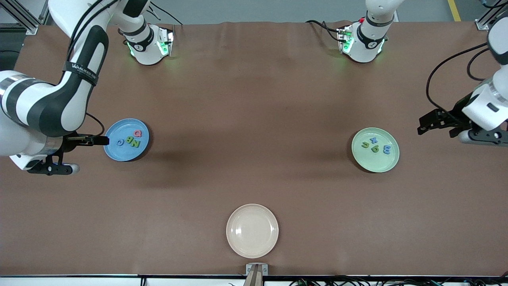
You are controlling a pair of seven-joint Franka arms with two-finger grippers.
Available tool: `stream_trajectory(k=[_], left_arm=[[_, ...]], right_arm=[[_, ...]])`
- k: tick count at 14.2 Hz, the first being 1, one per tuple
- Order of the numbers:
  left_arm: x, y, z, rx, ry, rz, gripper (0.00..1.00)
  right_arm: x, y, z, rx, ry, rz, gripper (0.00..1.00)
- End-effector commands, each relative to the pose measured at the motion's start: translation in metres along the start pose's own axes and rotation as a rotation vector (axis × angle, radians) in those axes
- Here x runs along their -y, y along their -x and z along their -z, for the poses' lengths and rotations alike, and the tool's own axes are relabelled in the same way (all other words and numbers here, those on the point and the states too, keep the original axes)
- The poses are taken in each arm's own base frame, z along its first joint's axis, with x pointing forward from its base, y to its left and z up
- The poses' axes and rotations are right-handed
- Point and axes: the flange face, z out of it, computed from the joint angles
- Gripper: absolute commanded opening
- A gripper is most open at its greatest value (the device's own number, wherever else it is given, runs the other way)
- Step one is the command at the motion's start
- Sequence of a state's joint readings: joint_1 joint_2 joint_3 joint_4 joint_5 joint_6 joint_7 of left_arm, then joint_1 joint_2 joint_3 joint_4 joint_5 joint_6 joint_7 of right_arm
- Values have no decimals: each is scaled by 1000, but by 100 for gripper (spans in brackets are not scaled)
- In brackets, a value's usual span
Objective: Sort uppercase to blue plate, lowercase to green plate
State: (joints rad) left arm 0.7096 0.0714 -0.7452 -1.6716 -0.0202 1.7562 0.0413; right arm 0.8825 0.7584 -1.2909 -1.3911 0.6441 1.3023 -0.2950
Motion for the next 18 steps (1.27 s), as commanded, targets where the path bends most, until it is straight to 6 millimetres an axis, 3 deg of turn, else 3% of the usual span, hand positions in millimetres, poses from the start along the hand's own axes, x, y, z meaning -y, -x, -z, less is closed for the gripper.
stream_trajectory(k=[1,4,7,9,13,18], left_arm=[[5,6,27,16,8,23,100],[9,9,39,-7,-11,28,100],[12,7,49,-29,-10,25,100],[5,7,48,-28,-16,17,100],[10,13,49,-12,-32,28,100],[-6,13,47,0,-29,3,100]], right_arm=[[-7,4,29,15,-6,-9,100],[-22,12,48,-9,19,53,100],[-13,25,63,-33,30,13,100],[-10,32,62,-28,14,2,100],[-28,58,55,-66,5,10,100],[-30,81,48,-118,11,16,100]])
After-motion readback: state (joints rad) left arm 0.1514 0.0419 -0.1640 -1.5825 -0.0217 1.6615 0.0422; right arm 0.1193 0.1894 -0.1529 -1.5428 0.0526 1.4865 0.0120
